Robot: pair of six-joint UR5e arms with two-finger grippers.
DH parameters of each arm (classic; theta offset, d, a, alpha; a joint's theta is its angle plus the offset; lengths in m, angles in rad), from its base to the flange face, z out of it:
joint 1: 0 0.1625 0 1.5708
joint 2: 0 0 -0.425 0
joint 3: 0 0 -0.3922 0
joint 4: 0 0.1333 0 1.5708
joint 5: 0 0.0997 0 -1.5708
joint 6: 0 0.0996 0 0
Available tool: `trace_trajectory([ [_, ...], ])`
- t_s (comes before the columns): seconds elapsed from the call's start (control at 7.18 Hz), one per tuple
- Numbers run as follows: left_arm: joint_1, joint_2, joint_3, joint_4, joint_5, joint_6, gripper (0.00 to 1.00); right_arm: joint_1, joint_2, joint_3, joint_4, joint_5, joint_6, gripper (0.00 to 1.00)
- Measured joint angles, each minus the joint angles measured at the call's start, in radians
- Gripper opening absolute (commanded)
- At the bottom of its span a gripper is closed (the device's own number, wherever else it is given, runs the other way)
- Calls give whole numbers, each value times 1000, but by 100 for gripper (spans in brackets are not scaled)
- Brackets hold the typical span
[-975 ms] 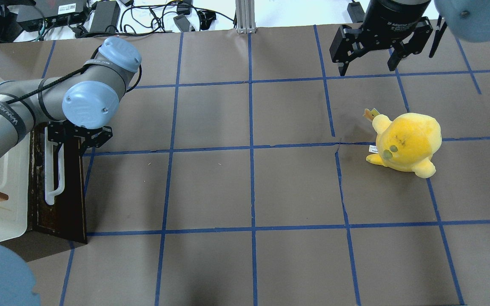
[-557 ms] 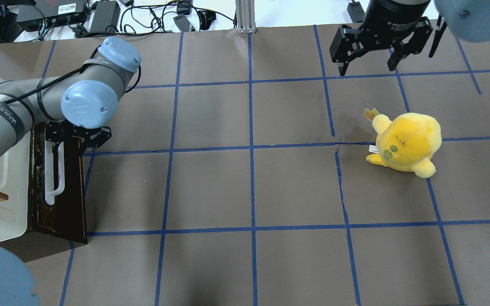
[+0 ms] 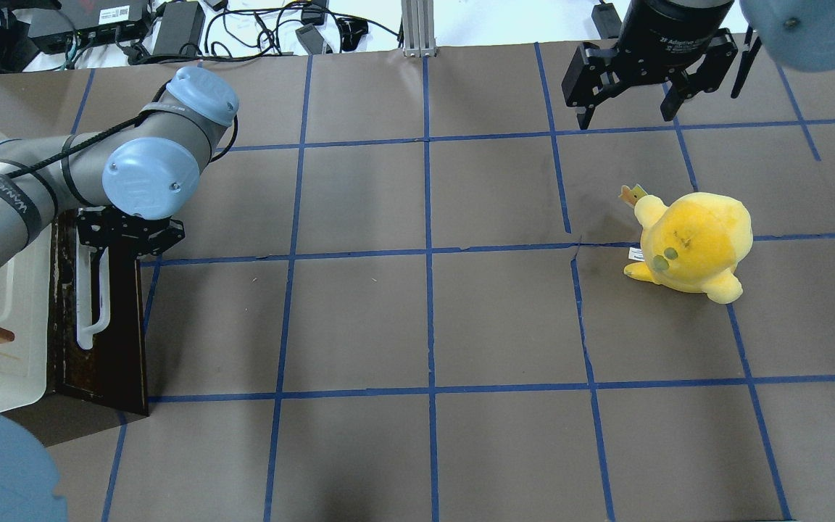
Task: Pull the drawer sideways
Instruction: 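Close the left gripper around the white drawer handle, then tighten the left gripper's hold on the white handle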
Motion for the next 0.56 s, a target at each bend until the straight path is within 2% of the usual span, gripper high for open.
trace_trajectory([
  [0.56, 2, -3, -9, -6, 2, 4, 47, 0, 0, 0, 0, 1, 0, 100],
])
